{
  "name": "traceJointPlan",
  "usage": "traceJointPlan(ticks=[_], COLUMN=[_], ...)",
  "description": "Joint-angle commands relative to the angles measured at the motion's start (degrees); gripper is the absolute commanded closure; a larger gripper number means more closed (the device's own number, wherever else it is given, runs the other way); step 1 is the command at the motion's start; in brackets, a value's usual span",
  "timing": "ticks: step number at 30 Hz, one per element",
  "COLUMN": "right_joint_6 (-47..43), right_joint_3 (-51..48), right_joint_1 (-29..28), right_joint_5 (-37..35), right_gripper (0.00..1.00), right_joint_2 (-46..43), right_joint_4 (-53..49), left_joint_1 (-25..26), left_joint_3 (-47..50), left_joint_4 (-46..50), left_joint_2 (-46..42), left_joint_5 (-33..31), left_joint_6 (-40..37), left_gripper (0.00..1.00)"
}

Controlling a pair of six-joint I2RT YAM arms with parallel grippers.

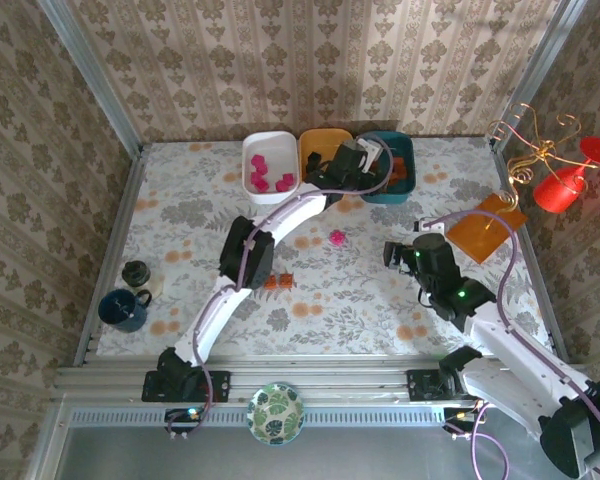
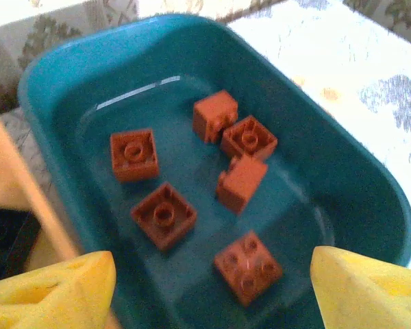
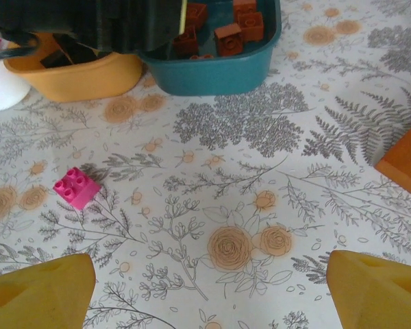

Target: Sort the legos into containers by color

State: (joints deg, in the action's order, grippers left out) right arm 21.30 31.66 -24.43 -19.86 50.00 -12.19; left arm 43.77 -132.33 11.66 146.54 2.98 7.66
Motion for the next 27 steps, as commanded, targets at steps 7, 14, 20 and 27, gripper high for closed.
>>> traceJointPlan(ticks=[7, 14, 20, 27], right_joint_6=[0.26, -9.4, -15.52, -18.93], right_joint_3=[1.46, 6.16, 14.03, 20.29], right_joint_1=[-11.1, -23.51, -30.02, -30.07], right_joint_5=[3.17, 10.33, 7.82, 8.91], right_gripper=[0.12, 0.11, 0.11, 0.14], right_joint_2=[10.58, 27.18, 43.0, 53.53], right_joint_4=[7.42, 18.16, 21.13, 23.22], left_joint_1=[-3.82, -7.48, -10.72, -12.54], left_joint_3=[48.18, 75.75, 88.85, 96.19], left_joint_4=[-12.57, -12.87, -10.03, -3.16], left_joint_2=[-39.82, -64.1, -79.02, -90.19], left_joint_5=[-3.3, -3.69, -6.59, -8.69], left_joint_6=[3.48, 8.34, 11.3, 12.46], left_gripper=[0.23, 0.22, 0.22, 0.21])
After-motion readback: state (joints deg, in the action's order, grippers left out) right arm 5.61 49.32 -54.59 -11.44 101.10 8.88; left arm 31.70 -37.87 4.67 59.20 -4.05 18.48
